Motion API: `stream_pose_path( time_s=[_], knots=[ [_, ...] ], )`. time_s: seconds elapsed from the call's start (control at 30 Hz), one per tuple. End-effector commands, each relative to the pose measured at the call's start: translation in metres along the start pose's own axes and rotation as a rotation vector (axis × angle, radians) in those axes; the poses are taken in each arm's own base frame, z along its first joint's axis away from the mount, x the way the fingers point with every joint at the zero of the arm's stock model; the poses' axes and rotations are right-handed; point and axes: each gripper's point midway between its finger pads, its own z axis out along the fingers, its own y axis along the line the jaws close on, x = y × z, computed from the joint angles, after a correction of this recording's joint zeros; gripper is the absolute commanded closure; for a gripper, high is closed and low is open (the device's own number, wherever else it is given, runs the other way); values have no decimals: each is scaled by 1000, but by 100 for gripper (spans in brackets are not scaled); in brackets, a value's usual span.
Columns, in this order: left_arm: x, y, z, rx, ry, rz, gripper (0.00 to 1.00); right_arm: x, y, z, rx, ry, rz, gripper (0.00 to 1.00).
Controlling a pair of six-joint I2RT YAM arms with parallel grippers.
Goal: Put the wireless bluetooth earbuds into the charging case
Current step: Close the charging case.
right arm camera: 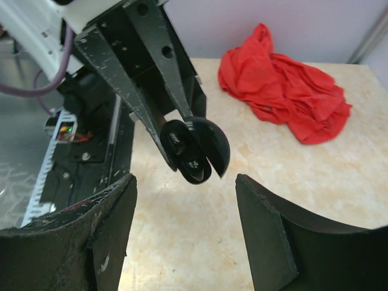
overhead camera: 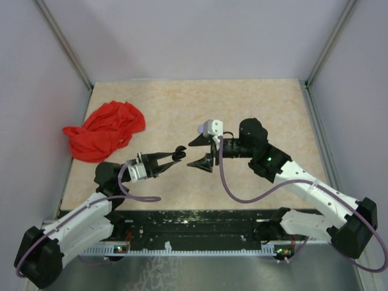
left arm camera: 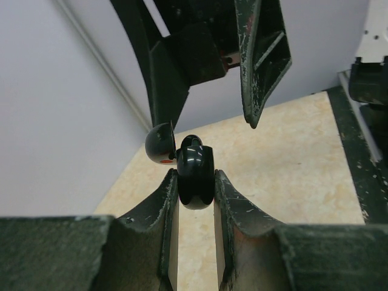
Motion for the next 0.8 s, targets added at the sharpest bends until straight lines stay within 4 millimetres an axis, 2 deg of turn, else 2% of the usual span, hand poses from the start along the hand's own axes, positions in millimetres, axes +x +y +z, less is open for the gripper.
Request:
stream_pose_path(
  time_s=[0.0,0.23,0.4,0.53,0.77],
  knots=[
    [-3,-24,4,166,-1,-26,100,-22,18,2,-162,-32,-80,33],
    [-6,-34,5,231,-16,-57,100,-19,28,7,-268,-24,-68,33],
    [-7,-32,5,215,-19,-56,100,-13,38,9,-357,4,-30,35],
    [-5,-22,6,154,-8,-66,100,-10,45,5,-389,24,-11,40],
    [5,-1,6,29,44,-82,100,-13,46,-6,-332,23,-34,41]
  ],
)
